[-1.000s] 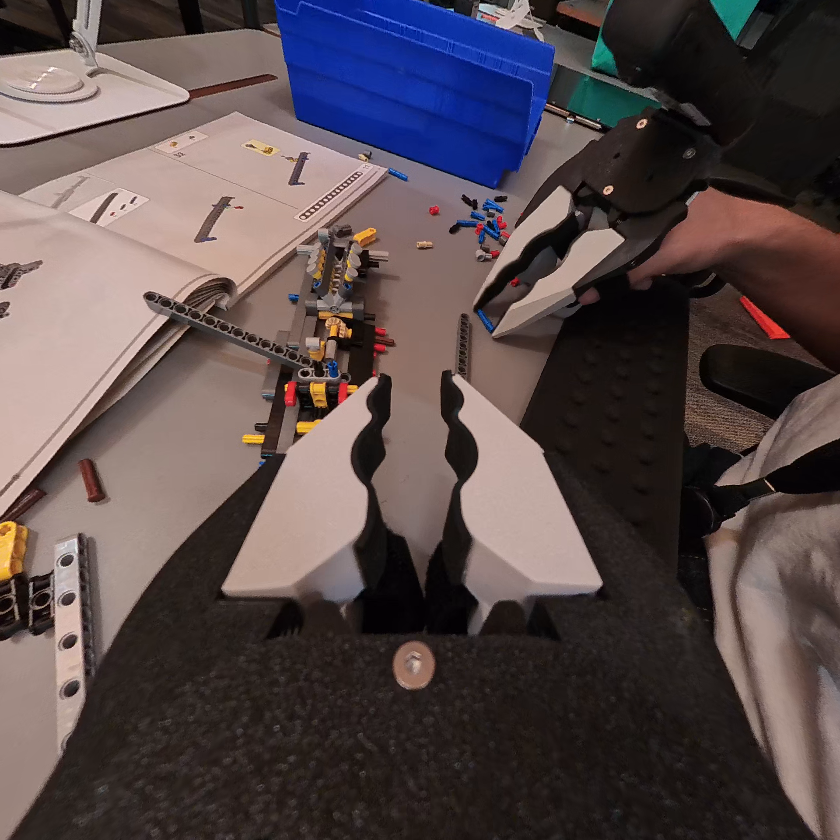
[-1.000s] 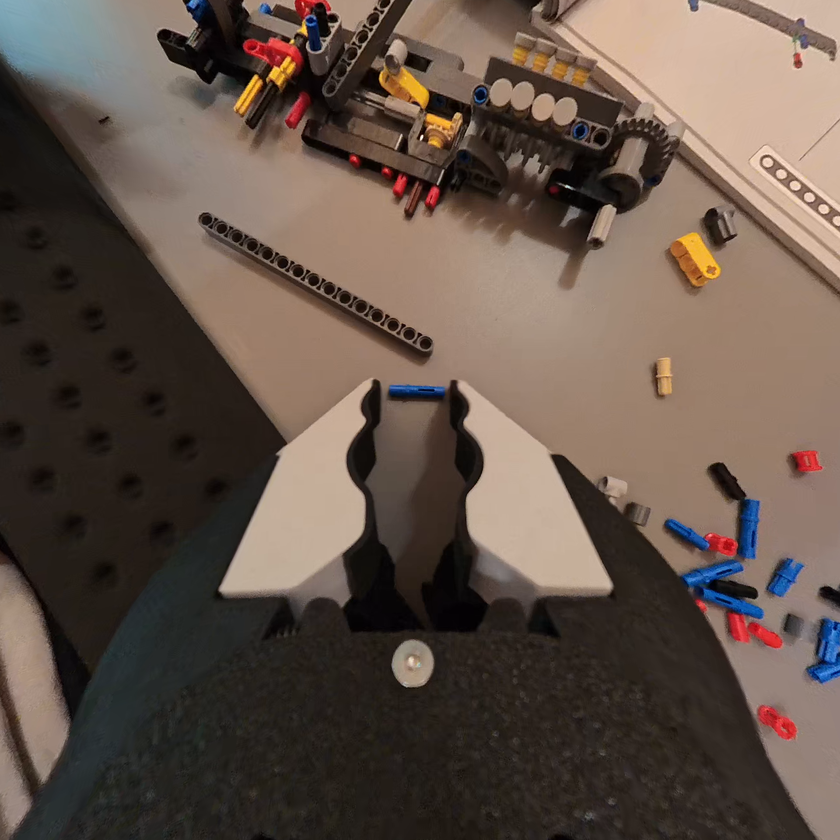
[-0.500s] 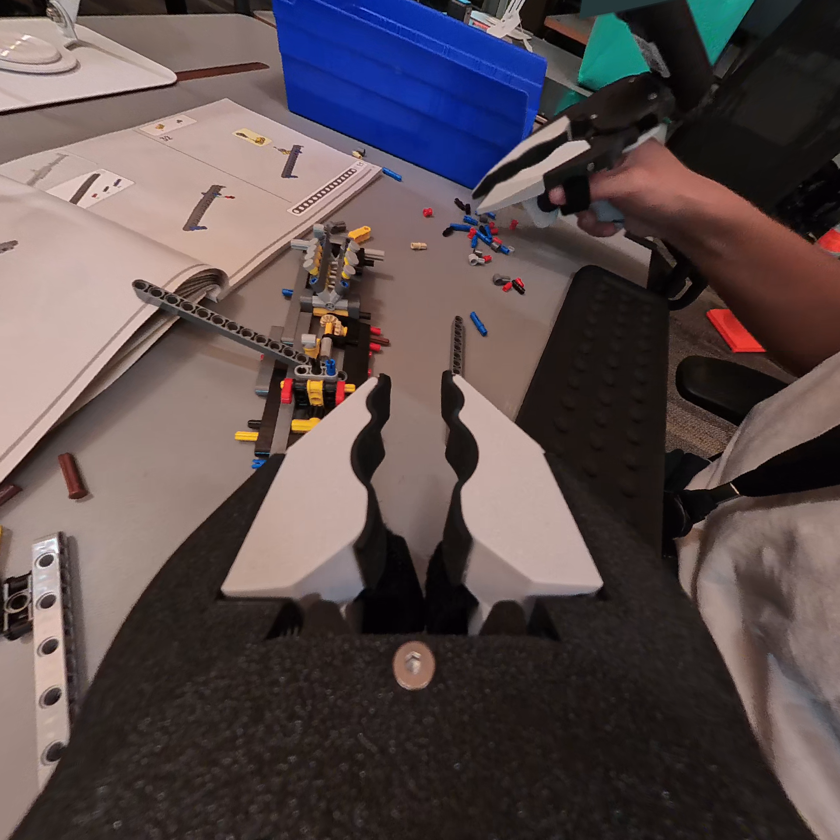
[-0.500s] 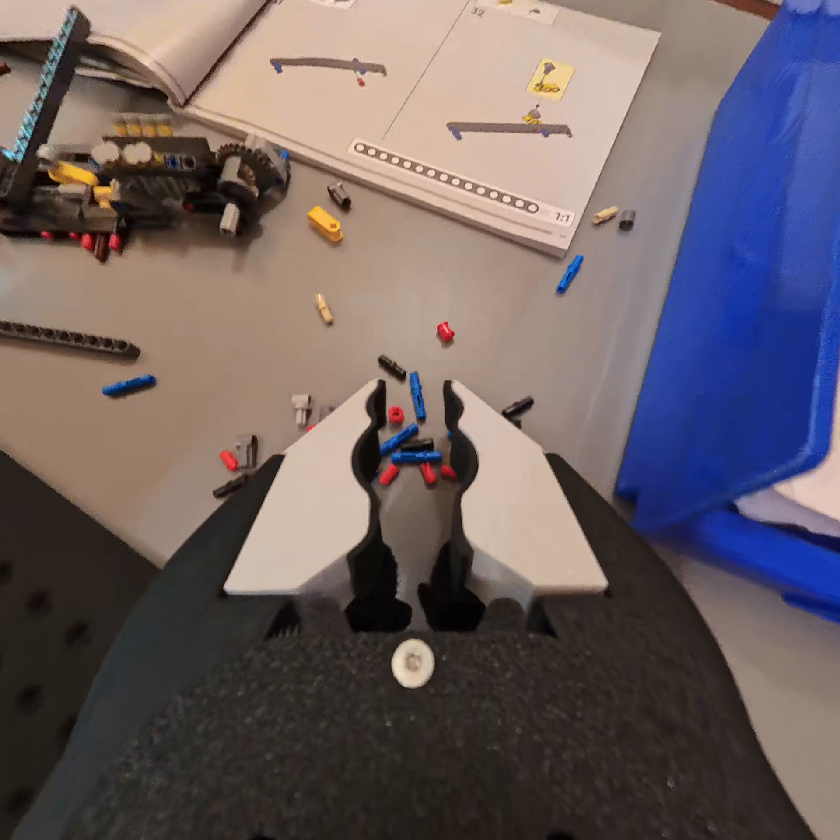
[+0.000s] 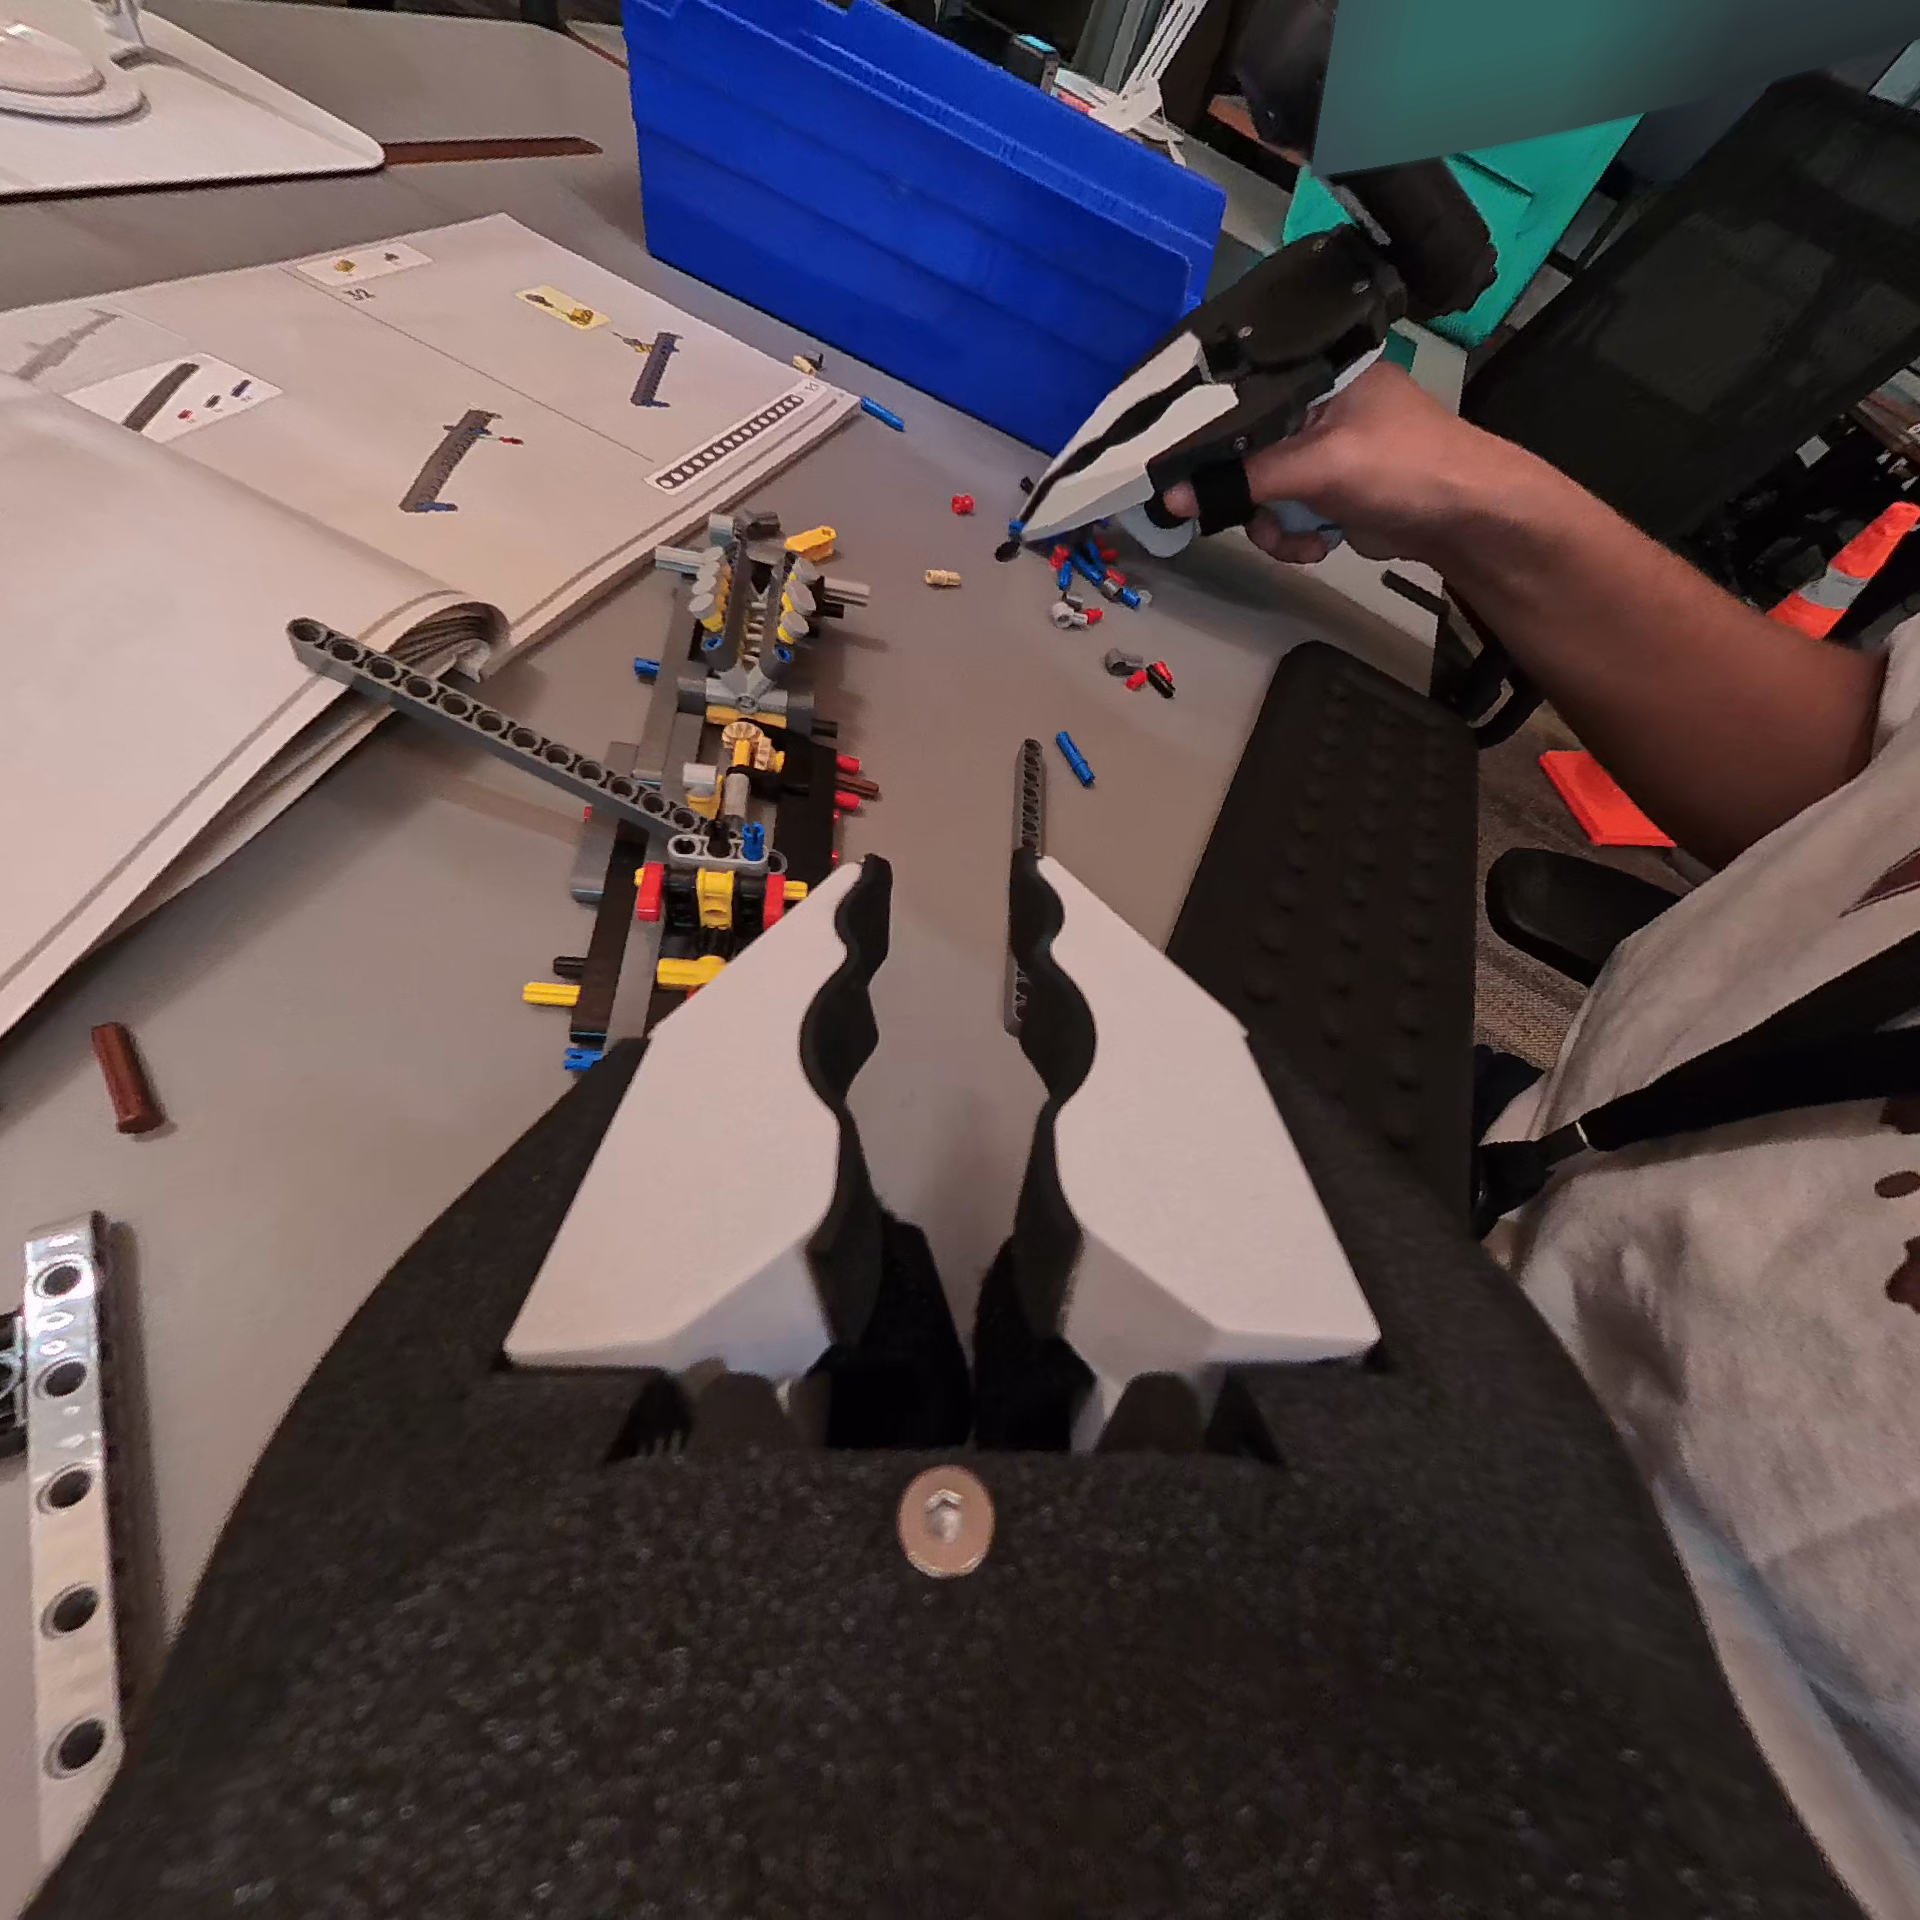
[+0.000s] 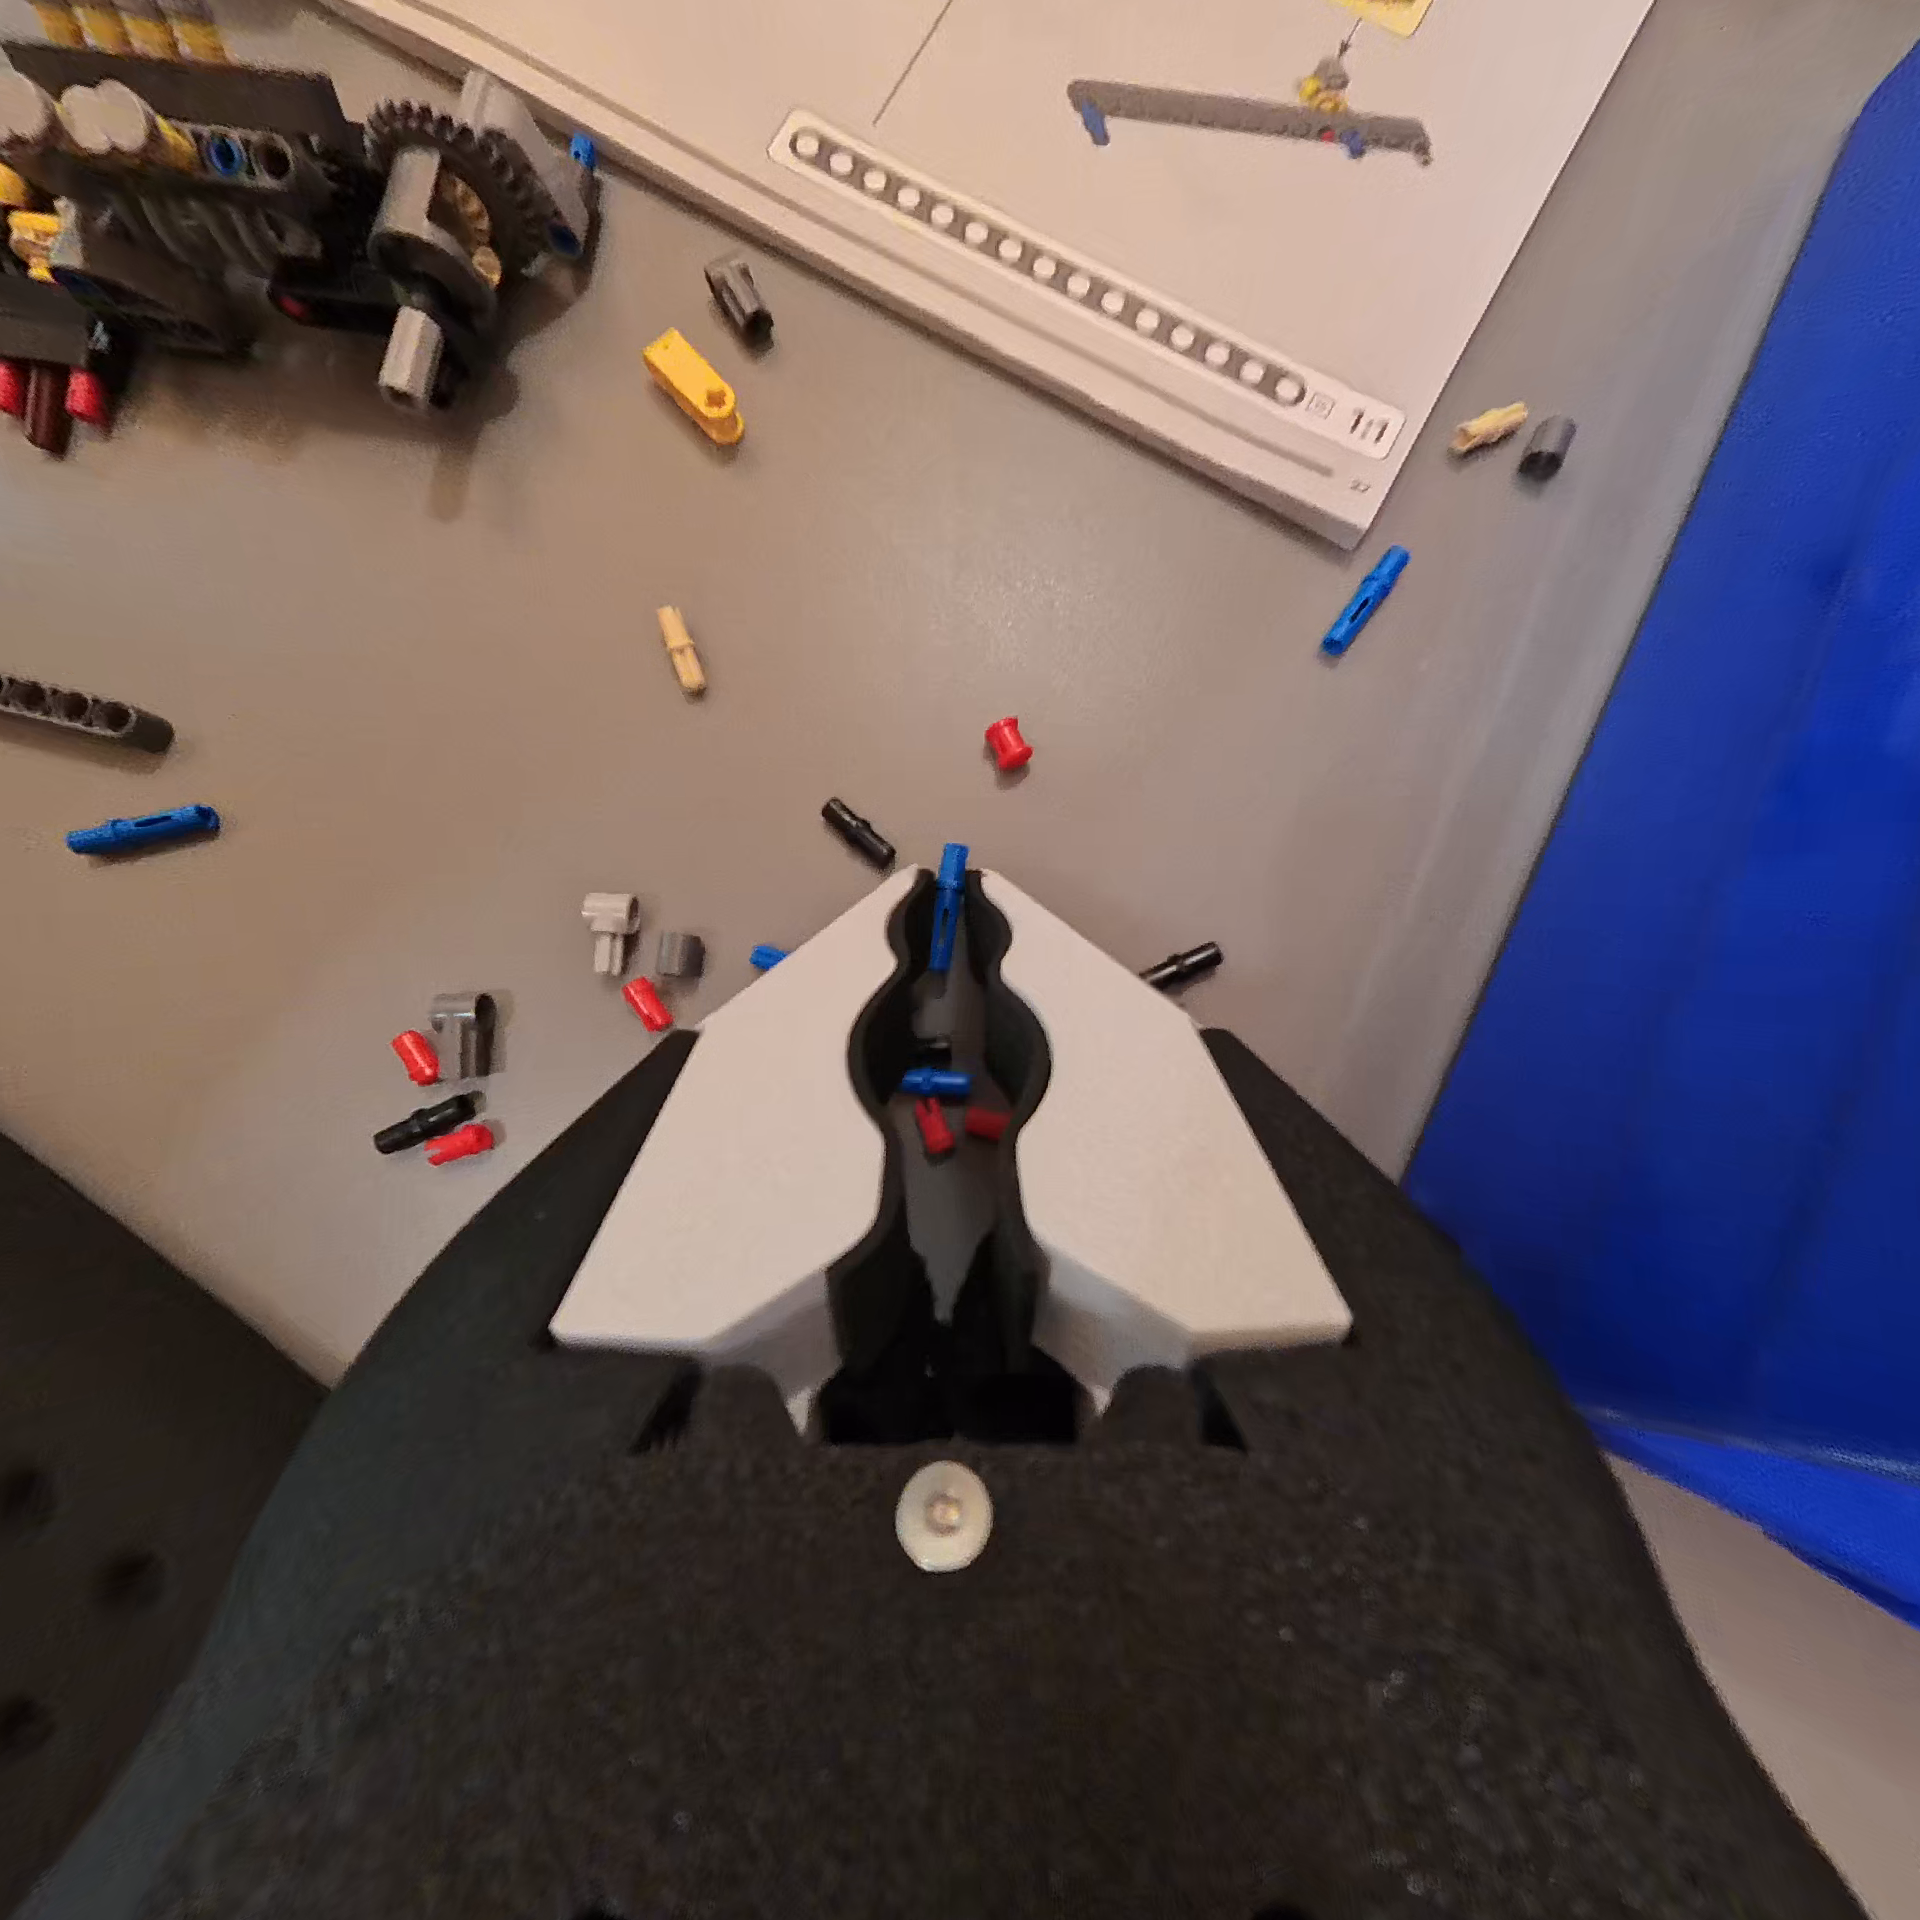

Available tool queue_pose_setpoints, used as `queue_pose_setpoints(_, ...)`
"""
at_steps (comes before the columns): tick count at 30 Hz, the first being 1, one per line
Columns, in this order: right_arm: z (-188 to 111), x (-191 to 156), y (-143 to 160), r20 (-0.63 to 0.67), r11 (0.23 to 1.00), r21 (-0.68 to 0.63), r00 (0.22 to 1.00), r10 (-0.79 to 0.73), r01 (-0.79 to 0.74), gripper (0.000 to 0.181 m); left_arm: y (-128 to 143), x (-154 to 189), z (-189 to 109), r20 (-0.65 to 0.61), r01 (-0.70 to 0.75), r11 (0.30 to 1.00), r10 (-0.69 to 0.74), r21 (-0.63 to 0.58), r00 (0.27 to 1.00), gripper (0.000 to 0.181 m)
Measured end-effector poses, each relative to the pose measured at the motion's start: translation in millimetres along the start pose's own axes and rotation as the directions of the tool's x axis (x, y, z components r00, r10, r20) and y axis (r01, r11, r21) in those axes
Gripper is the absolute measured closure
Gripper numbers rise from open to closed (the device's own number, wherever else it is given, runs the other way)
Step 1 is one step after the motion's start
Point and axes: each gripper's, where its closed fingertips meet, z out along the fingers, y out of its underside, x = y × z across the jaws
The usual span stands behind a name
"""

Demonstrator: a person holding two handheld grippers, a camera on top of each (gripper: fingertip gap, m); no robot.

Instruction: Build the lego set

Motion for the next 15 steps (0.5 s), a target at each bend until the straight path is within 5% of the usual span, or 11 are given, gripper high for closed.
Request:
queue_pose_setpoints(3, -16, -17, -25, 0.032, 0.996, 0.089, 0.999, -0.033, 0.030, 0.176, -1, 0, -1, -0.004, 0.005, 1.000, -0.005, 0.007, 1.000, 0.159)
queue_pose_setpoints(6, -29, -89, -43, 0.255, 0.977, 0.176, 0.952, -0.167, 0.124, 0.177, -2, 0, -2, 0.000, -0.002, 1.000, 0.002, 0.014, 1.000, 0.159)
queue_pose_setpoints(10, -19, -149, -16, 0.402, 0.959, 0.084, 0.871, -0.282, 0.272, 0.177, -1, 2, -2, 0.006, -0.021, 1.000, 0.021, 0.013, 1.000, 0.159)
queue_pose_setpoints(15, -11, -157, -2, 0.394, 0.950, 0.035, 0.870, -0.298, 0.310, 0.176, -2, 2, -2, 0.015, -0.038, 0.999, 0.038, 0.018, 0.999, 0.159)
